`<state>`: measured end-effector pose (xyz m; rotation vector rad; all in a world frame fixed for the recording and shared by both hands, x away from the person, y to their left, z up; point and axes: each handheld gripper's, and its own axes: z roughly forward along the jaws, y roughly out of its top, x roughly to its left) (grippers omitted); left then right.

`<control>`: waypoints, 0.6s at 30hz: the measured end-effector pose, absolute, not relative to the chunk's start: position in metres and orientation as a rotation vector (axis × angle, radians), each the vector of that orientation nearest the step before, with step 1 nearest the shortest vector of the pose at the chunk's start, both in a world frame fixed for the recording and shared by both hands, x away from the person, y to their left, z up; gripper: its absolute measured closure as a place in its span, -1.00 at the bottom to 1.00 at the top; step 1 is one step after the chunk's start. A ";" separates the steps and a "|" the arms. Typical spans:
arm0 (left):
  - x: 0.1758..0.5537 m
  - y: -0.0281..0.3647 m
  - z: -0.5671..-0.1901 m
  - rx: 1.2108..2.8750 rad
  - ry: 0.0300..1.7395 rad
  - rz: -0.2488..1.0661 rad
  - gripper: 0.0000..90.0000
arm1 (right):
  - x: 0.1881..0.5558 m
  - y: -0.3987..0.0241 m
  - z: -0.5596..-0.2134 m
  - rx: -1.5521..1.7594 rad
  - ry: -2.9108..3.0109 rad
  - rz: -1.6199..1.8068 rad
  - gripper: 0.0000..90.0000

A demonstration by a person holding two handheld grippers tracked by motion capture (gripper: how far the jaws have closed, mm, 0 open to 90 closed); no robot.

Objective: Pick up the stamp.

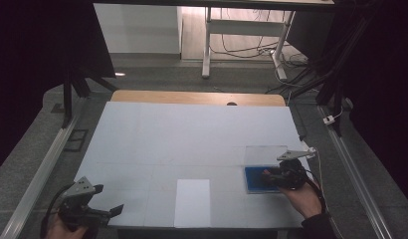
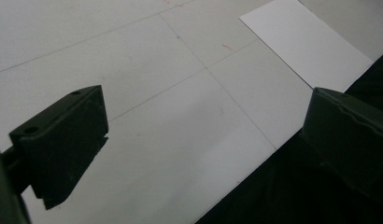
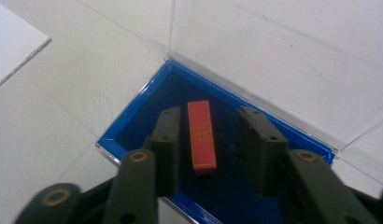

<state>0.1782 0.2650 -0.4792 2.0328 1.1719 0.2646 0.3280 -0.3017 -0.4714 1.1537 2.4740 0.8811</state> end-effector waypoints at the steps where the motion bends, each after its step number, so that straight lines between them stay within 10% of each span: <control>1: 0.178 0.265 -0.479 2.033 1.172 0.265 -0.98 | 0.328 -0.302 -0.471 1.154 2.474 0.881 0.43; 18: 0.178 0.265 -0.479 2.034 1.169 0.261 -0.98 | 0.328 -0.302 -0.471 1.126 2.508 0.880 0.78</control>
